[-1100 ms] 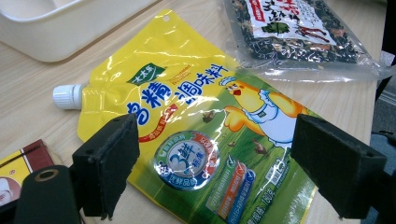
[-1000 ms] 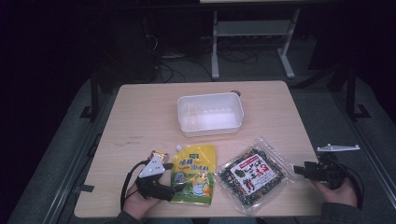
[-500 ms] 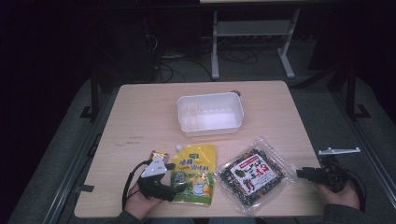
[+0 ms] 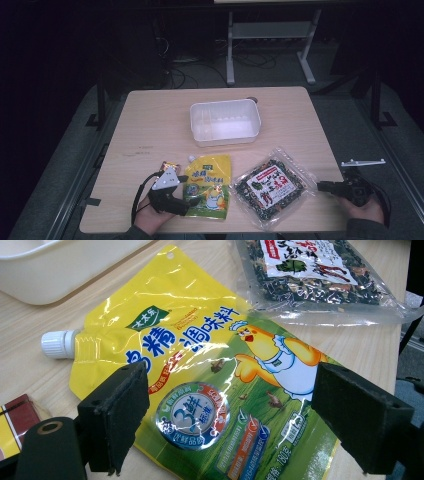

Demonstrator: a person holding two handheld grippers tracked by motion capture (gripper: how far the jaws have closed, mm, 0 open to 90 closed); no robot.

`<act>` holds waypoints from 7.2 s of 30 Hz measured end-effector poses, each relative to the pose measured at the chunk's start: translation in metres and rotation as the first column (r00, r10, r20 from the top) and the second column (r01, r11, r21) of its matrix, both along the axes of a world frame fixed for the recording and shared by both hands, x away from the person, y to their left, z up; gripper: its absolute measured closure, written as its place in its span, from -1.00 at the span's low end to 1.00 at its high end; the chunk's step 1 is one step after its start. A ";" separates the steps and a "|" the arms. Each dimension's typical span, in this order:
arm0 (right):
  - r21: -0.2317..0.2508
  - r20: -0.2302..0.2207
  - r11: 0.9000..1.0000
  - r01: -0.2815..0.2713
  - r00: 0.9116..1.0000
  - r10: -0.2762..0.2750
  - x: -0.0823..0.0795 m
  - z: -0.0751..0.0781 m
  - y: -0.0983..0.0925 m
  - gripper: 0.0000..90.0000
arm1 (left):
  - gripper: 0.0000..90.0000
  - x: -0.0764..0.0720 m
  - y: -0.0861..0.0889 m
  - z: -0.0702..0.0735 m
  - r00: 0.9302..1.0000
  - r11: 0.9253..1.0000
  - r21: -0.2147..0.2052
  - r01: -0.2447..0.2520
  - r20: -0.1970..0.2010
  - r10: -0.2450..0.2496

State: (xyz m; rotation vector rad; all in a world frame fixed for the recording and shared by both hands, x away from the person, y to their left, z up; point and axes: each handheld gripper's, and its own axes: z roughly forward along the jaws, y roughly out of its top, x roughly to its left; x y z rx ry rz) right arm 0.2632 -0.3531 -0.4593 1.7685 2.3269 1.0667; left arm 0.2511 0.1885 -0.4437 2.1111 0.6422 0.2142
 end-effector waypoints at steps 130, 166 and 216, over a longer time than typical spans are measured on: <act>0.088 0.352 0.926 -0.368 0.881 0.317 0.043 0.130 0.041 0.11 | 0.70 0.078 -0.120 0.019 0.912 0.927 -0.062 0.370 -0.167 -0.375; 0.127 0.307 0.879 -0.460 0.860 0.407 0.056 0.092 0.073 -0.21 | 0.70 0.078 -0.118 0.017 0.913 0.926 -0.057 0.372 -0.160 -0.376; 0.166 0.347 0.808 -0.565 0.801 0.488 0.041 0.100 0.079 0.68 | 0.16 0.076 -0.100 0.025 0.946 0.953 -0.057 0.297 -0.116 -0.302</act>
